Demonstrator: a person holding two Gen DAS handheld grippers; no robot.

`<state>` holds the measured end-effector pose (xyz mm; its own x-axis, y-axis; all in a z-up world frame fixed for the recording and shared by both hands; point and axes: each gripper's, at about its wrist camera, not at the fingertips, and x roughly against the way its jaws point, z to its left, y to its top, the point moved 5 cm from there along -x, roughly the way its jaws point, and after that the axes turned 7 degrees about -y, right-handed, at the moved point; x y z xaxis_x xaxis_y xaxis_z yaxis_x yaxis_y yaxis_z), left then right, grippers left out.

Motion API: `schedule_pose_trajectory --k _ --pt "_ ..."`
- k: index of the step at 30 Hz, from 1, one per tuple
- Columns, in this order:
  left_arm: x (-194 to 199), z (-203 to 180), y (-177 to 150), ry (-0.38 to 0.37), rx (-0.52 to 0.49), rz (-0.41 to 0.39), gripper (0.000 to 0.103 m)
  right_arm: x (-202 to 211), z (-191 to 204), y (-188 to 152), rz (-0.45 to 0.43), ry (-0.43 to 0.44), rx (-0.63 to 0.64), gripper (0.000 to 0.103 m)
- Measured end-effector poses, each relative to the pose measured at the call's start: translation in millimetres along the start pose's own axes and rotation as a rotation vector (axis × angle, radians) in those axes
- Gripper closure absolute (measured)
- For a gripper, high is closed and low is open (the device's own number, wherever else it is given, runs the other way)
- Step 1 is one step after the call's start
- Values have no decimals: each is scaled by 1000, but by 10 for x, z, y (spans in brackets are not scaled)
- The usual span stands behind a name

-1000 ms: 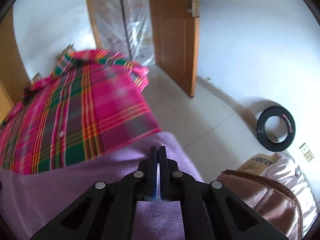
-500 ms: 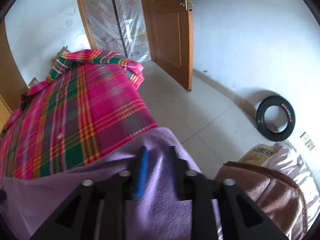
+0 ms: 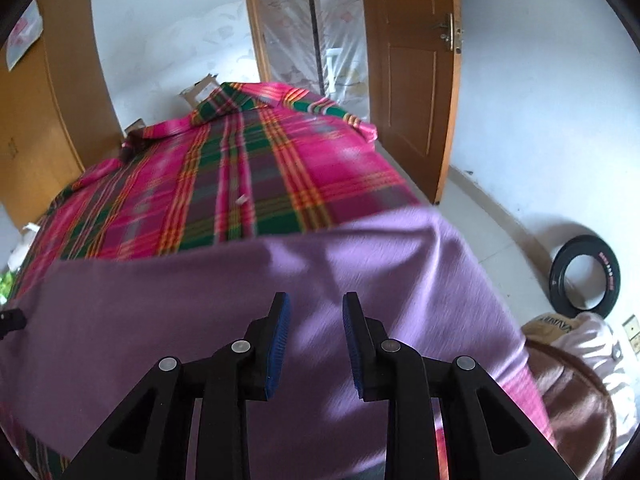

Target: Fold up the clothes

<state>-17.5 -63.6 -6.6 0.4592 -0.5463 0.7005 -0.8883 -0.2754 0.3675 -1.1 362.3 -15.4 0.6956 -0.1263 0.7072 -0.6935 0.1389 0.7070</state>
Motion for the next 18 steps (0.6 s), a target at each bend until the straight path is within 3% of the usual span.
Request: schedule_pose_trajectory --k 6,9,18 --pt "204 129 -208 30 3 -36 84 206 156 -199 -47 -31 64 74" --pt "313 263 -347 29 24 -53 84 250 130 -266 -67 -104 78 74" --pt "610 549 -651 -14 66 -121 84 346 -177 -468 -43 -168 -21 74"
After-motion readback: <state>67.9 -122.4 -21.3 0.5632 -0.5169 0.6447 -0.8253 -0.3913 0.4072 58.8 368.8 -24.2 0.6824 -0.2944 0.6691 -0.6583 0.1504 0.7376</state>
